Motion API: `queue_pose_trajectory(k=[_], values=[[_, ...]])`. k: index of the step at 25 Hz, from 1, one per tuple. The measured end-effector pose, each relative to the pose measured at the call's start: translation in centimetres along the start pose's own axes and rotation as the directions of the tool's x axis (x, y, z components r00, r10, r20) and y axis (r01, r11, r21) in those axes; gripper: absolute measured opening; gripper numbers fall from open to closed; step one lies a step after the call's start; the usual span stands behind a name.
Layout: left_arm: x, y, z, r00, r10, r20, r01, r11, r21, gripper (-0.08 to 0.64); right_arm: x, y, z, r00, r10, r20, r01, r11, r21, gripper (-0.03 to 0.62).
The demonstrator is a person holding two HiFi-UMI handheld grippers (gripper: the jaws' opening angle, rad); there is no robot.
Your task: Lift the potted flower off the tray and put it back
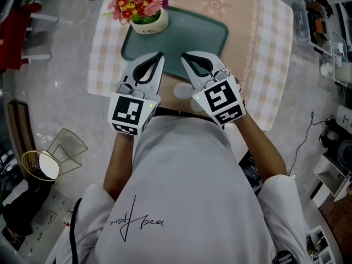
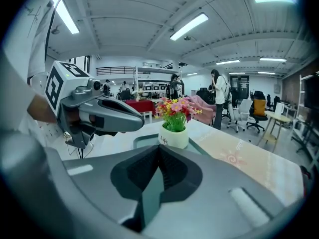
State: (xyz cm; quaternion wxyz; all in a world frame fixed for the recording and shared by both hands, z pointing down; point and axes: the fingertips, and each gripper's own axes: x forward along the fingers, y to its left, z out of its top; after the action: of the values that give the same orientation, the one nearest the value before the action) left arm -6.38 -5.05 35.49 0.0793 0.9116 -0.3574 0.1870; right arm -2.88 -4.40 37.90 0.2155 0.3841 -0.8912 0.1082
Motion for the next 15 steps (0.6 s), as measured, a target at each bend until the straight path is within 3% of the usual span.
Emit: queue_pose_trajectory(k=[5, 10, 15], values=[[-0.7, -2.2, -0.3, 1.0, -0.023, 0.0, 0.023, 1.0, -0.021, -0.003, -2.0, 1.1, -0.5, 1.0, 0.03, 0.007, -0.03, 0.999, 0.013, 0.006], [-1.3, -4.0, 0.1, 1.0, -0.021, -0.015, 0.021, 0.999, 0.024, -0.002, -3.8, 2.6, -1.3, 0.997, 0.078, -0.003, -0.078, 0.997, -0.005, 0.005], [-2.2, -5.6, -0.1, 1.0, -0.021, -0.01, 0.021, 1.0, 0.006, -0.002, -5.1, 3.6, -1.8, 0.996, 0.088, 0.001, -0.088, 0.996, -0.016, 0.005]])
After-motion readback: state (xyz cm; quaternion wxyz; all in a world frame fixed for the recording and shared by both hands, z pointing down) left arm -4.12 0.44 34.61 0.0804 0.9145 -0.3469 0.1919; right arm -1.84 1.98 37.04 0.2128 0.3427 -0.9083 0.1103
